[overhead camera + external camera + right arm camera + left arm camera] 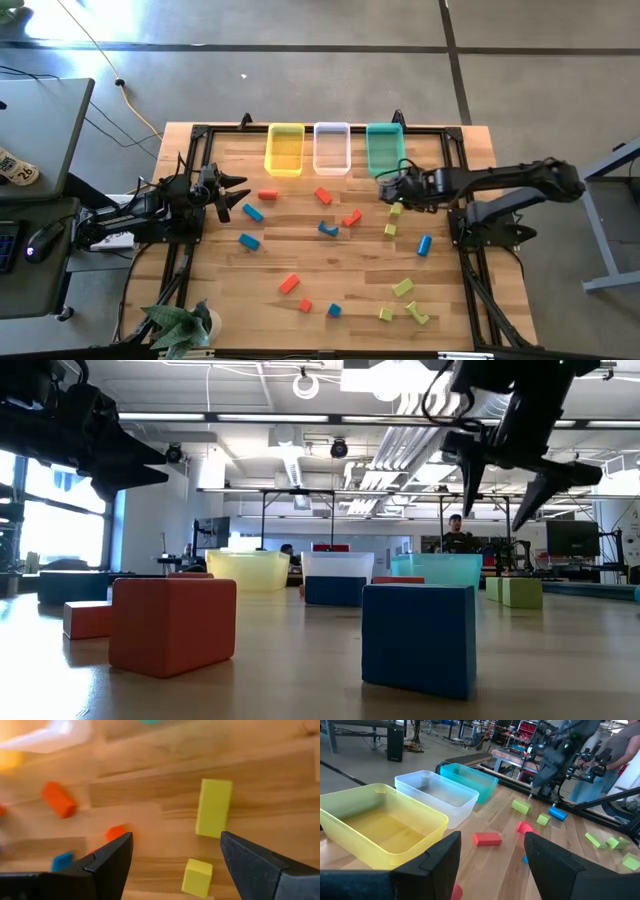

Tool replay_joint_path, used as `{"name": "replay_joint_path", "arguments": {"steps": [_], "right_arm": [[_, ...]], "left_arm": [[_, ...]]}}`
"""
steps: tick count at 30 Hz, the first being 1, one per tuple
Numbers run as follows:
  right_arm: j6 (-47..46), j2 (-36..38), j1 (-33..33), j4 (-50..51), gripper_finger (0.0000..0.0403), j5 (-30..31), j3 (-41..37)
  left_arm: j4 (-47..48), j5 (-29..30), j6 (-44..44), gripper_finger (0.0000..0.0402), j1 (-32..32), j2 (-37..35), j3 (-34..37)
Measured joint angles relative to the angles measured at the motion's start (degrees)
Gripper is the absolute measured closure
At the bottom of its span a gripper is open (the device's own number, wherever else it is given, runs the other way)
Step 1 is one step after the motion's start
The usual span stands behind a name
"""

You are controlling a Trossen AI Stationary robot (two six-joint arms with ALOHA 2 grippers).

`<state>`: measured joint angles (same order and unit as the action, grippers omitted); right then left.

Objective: Sort & place blocks by color
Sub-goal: Put the green block into the green bin

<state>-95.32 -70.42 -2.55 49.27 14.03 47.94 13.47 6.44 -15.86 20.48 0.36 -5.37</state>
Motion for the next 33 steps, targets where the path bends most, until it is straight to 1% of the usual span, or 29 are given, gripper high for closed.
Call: {"name": "replay_joint_path", "arguments": {"steps": [6, 14, 20, 22, 24, 26, 33], "right_arm": [[-5.1, -6.6, 0.0, 0.8, 0.0116, -0.6, 0.0], [-7.8, -14.9, -0.1, 0.9, 0.0116, -0.6, 0.0], [-8.8, -19.6, -0.1, 0.7, 0.0117, -0.6, 0.0], [-8.8, -21.0, -0.1, 0.5, 0.0123, -0.6, 0.0], [-8.7, -22.2, -0.1, 0.4, 0.0140, -0.5, 0.0], [-8.0, -23.2, -0.1, 0.1, 0.0165, -0.5, 0.0], [-4.2, -24.4, -0.1, -1.1, 0.0289, 1.2, 0.0]], "left_arm": [[0.0, 0.0, 0.0, 0.0193, 0.0, 0.0, 0.0], [0.0, 0.0, 0.0, 0.0193, 0.0, 0.0, 0.0], [0.1, 0.0, 0.0, 0.0193, 0.0, 0.0, 0.0], [0.1, 0.0, -0.5, 0.0193, 0.0, 0.0, 0.0], [0.1, 0.0, -0.4, 0.0193, 0.0, 0.0, 0.0], [0.2, 0.0, -0.4, 0.0193, 0.0, 0.0, 0.0], [0.2, 0.1, -0.4, 0.0193, 0.0, 0.0, 0.0]]}}
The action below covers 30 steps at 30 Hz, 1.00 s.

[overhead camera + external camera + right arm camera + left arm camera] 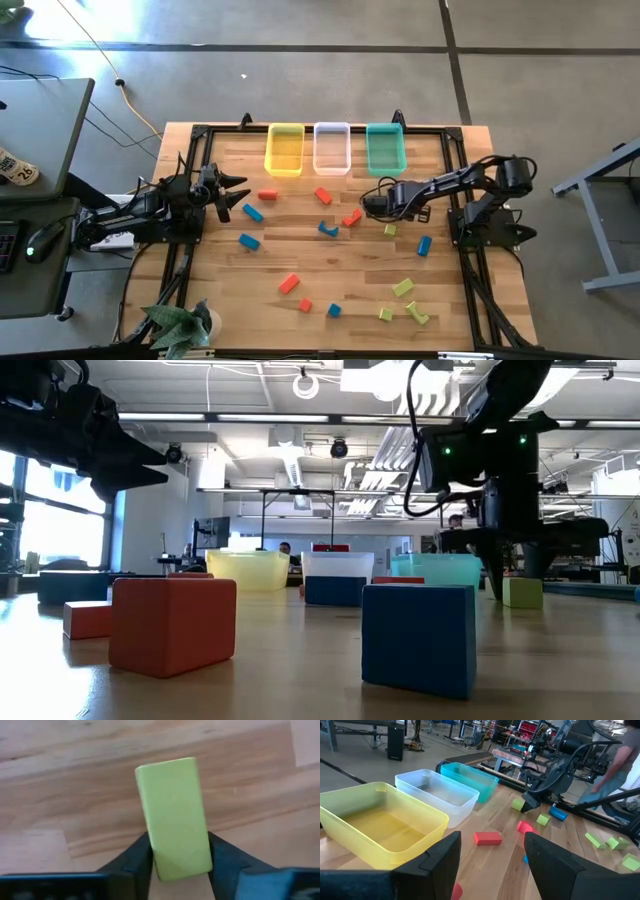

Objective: Sort & place blocks by color
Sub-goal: Put the green block into the green bin

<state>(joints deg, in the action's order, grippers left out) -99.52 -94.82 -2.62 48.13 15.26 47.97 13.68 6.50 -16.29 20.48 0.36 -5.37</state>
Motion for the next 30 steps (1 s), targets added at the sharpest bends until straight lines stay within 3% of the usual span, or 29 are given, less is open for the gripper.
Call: {"name": "replay_joint_path", "arguments": {"steps": [8, 15, 22, 30], "right_arm": [[7.8, 2.2, 0.0, -1.6, 0.0293, 0.8, -0.1], [14.8, 8.3, -0.2, -4.2, 0.0291, 3.0, -0.1], [26.0, 16.1, -4.6, -10.7, 0.0291, 7.7, -0.1], [45.1, 20.7, -15.9, -20.7, 0.0291, 8.3, -0.1]], "left_arm": [[-0.1, 0.5, 0.0, 0.0193, 0.0, 0.0, -1.5], [0.5, 1.7, 1.8, 0.0193, 0.0, 2.5, -5.8], [1.8, 4.6, 4.1, 0.0193, 0.0, 12.4, -12.0], [5.4, 6.3, 6.7, 0.0193, 0.0, 28.1, -20.4]]}}
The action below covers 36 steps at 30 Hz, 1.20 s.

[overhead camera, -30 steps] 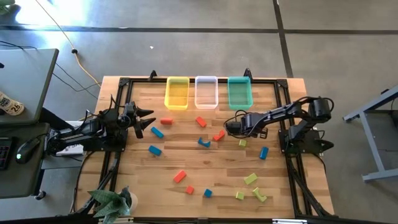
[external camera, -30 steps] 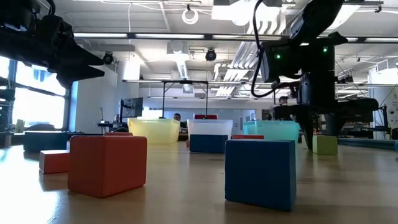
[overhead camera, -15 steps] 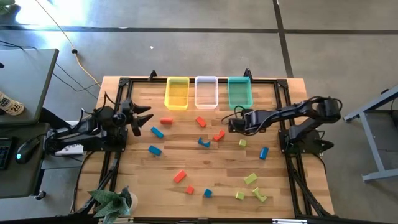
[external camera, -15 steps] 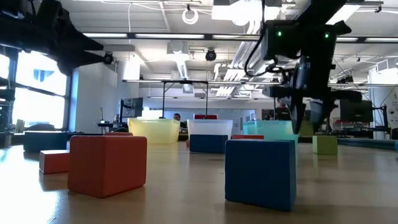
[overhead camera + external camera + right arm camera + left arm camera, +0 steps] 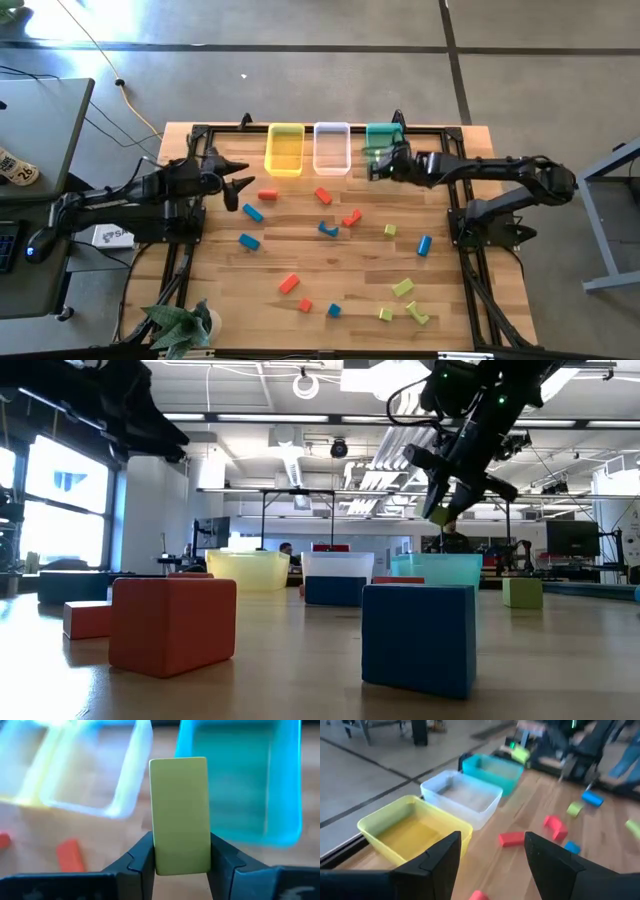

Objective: Sort & place blocks by color
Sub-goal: Put the green block into the green bin

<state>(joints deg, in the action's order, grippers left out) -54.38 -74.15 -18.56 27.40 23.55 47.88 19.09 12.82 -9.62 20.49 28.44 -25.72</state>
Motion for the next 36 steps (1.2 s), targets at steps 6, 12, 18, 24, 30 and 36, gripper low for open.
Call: {"name": "replay_joint_path", "arguments": {"steps": [6, 12, 18, 24, 30, 36], "right_arm": [[12.3, -0.4, -10.4, -5.9, 0.0291, -6.0, 0.0], [20.3, -0.6, -19.7, -6.5, 0.0291, -10.6, 0.0], [24.9, -3.5, -24.8, -6.9, 0.0291, -16.3, 0.0], [25.0, -9.0, -23.7, -6.9, 0.0291, -19.4, 0.0], [24.7, -11.4, -21.5, -6.9, 0.0291, -20.2, 0.0], [24.2, -11.5, -20.9, -6.9, 0.0271, -20.7, 0.0]], "left_arm": [[9.4, 0.1, 0.9, 0.0193, 0.0, 11.2, -8.0], [18.9, -0.3, 4.9, 0.0193, 0.0, 19.0, -14.7], [26.8, -0.6, 10.6, 0.0193, -1.8, 22.9, -19.4], [33.1, -4.1, 11.9, 0.0193, -6.8, 23.9, -20.3], [38.7, -4.8, 11.8, 0.0193, -11.6, 26.2, -20.3], [39.0, -4.9, 14.8, 0.0193, -14.5, 30.1, -20.3]]}}
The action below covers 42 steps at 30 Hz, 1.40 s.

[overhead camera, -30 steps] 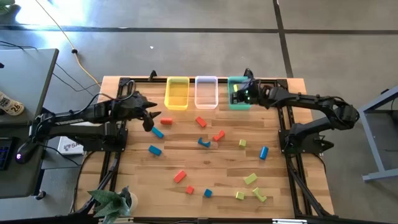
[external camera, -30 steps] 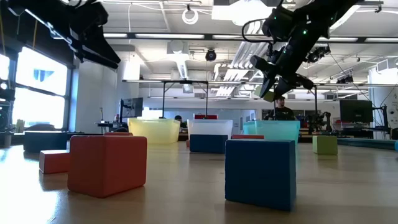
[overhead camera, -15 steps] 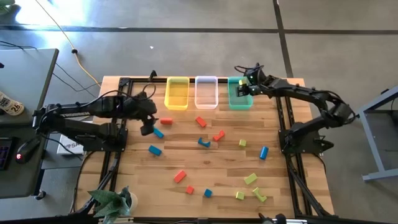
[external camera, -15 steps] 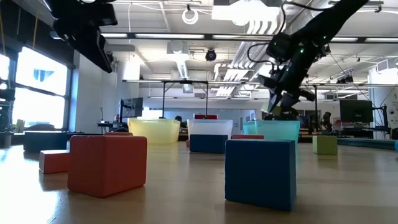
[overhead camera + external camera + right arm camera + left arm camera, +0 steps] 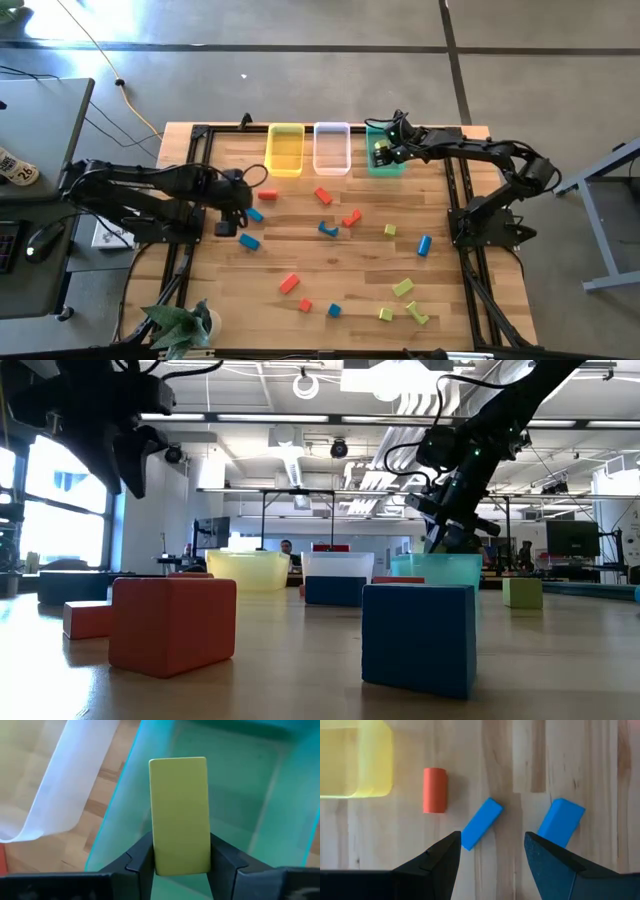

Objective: Sort & place blocks by color
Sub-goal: Put the green block into the green bin, then put the blue block into the yellow bin

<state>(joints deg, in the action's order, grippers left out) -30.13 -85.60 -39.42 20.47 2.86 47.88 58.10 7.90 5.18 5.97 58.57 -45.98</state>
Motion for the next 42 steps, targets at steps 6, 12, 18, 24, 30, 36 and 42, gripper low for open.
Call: {"name": "replay_joint_path", "arguments": {"steps": [6, 12, 18, 24, 30, 36, 42], "right_arm": [[-1.6, 0.0, 0.0, 0.2, 0.0240, -0.6, 0.0], [-4.1, 1.0, 0.0, 0.2, 0.0239, -1.6, 0.0], [-5.5, 5.9, 0.8, 0.2, 0.0255, -2.1, 0.0], [-6.0, 10.8, 3.0, 0.2, 0.0263, -2.6, 0.0], [-8.8, 14.4, 5.7, 0.2, 0.0263, -2.5, 0.0], [-11.9, 16.9, 7.7, 0.0, 0.0263, -1.7, 0.0], [-15.1, 17.8, 10.3, -0.2, 0.0263, -1.5, 0.0]], "left_arm": [[-0.5, 0.0, 6.7, 0.0193, -0.5, 6.1, 0.0], [-0.9, 0.0, 11.6, 0.0193, -0.5, 12.6, 0.0], [-2.1, 2.3, 16.3, 0.0193, -0.3, 18.0, 0.0], [-3.8, 3.2, 20.1, 0.0193, 1.9, 22.2, 0.0], [-5.9, 3.2, 24.5, 0.0193, 3.8, 25.8, 0.1], [-7.4, 3.0, 28.0, 0.0193, 4.2, 29.4, 0.1], [-10.2, 2.6, 28.4, 0.0193, 4.2, 33.6, 0.1]]}}
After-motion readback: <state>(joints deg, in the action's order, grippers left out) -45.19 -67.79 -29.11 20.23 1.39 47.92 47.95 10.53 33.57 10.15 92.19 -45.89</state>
